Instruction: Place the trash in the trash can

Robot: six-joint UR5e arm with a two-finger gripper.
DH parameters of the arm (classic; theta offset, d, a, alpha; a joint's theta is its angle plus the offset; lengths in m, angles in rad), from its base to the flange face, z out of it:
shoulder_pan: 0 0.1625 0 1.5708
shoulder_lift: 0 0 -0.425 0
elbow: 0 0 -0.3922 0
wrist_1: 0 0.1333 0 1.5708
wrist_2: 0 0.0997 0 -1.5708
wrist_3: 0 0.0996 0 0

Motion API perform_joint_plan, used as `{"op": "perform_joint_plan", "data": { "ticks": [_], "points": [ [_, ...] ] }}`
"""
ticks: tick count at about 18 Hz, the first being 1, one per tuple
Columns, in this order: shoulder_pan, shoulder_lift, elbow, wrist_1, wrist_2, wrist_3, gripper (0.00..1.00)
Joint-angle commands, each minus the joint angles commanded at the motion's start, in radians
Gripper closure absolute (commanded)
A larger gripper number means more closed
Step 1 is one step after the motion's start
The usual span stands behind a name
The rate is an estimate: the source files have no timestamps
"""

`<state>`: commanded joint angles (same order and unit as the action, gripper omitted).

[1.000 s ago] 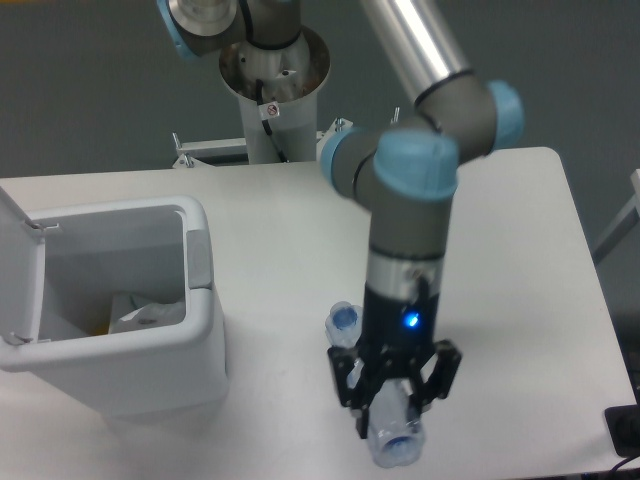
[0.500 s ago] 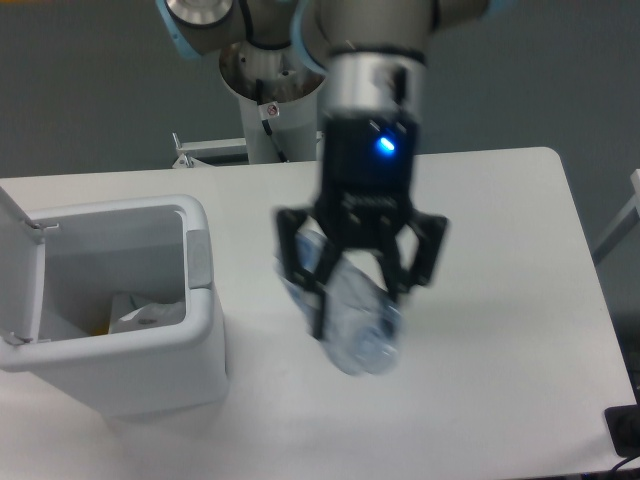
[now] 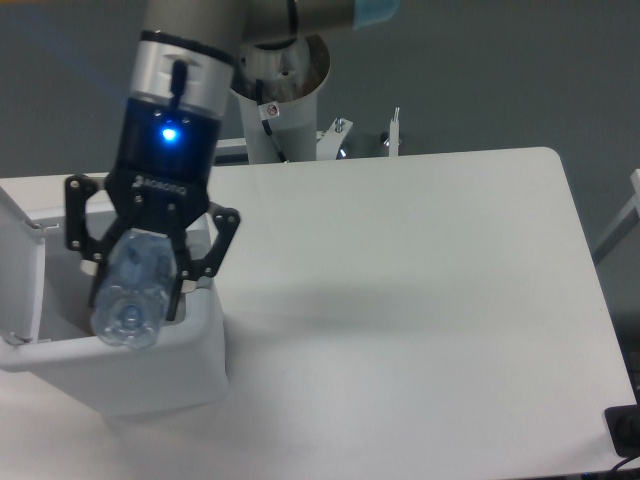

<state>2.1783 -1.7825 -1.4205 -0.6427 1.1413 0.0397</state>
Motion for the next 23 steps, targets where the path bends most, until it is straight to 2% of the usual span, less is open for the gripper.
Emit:
{"op": "perform_joint_plan", "data": {
  "ticks": [1, 6, 13, 16, 17, 19, 20, 23],
  "points": [
    [0.000, -0.002, -0.002, -0.002, 0.000, 0.021, 0.00],
    [0.020, 0.006, 0.006, -0.003, 0.005, 0.031, 0.00],
    [0.334, -0.025, 0.049, -0.008, 0.029, 0.078, 0.00],
    [0.405, -0.028, 0.037, -0.028, 0.051, 0.230, 0.00],
    [0.413, -0.028, 0.032, -0.052, 0.073, 0.297, 0.00],
    [0.443, -0.025, 0.026, -0.156, 0.167, 0.551, 0.00],
    [0.445, -0.025, 0.017, -0.187, 0.202, 0.631, 0.00],
    [0.448, -0.018, 0.002, -0.224, 0.331, 0.813, 0.00]
  ]
}}
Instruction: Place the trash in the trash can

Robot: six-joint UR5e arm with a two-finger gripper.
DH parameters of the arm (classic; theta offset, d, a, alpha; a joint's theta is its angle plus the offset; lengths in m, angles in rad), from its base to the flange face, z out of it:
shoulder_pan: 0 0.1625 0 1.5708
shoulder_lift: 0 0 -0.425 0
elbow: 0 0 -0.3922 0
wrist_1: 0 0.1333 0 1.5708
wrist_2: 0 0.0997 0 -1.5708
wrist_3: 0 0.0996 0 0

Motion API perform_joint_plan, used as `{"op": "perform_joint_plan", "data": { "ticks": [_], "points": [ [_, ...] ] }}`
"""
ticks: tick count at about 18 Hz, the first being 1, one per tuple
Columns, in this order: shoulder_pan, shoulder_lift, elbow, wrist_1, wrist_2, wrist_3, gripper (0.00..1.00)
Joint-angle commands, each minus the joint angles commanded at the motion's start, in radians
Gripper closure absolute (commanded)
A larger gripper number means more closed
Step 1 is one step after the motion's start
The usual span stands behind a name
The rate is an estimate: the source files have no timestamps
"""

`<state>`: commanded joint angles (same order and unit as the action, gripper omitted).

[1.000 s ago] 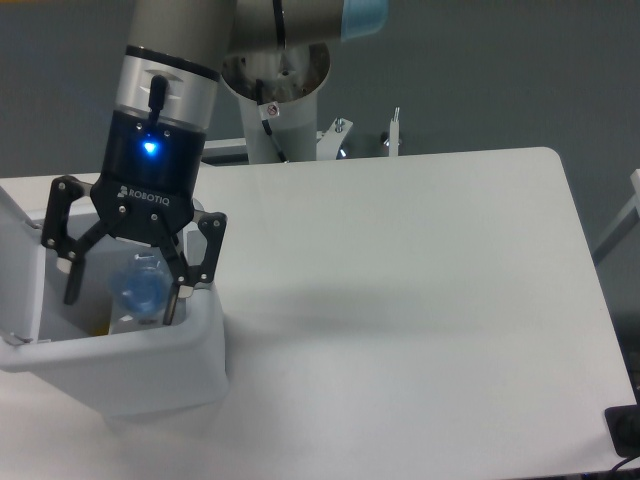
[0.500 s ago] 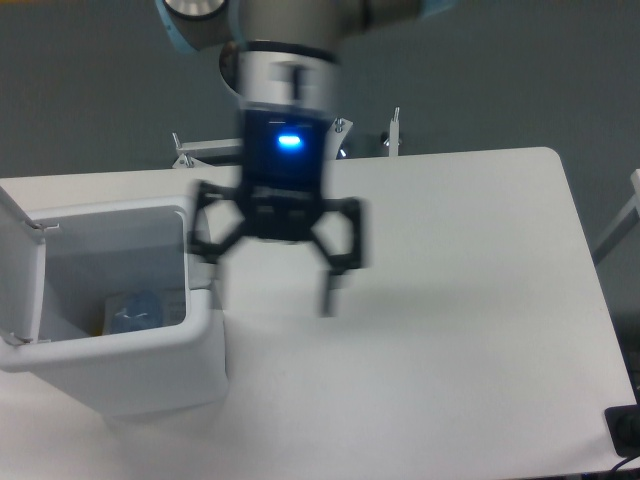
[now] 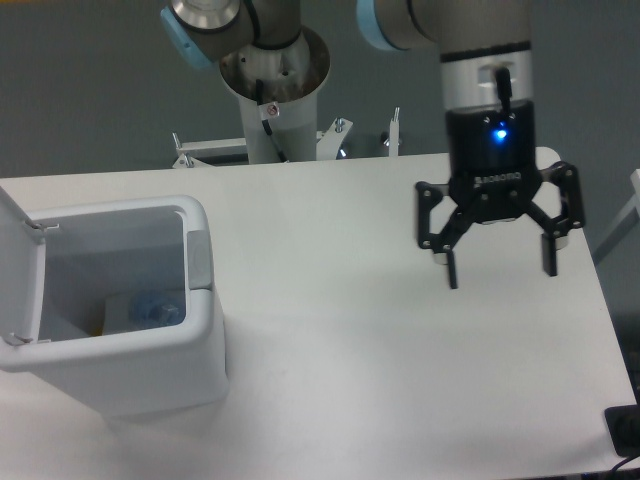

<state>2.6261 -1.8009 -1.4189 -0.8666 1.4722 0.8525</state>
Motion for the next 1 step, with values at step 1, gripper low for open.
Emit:
{"op": "perform_joint_plan", "data": {
  "ticks": [1],
  "points": [
    [0.005, 0.002, 0.002, -0.017, 0.002, 0.006, 0.00]
  ]
}}
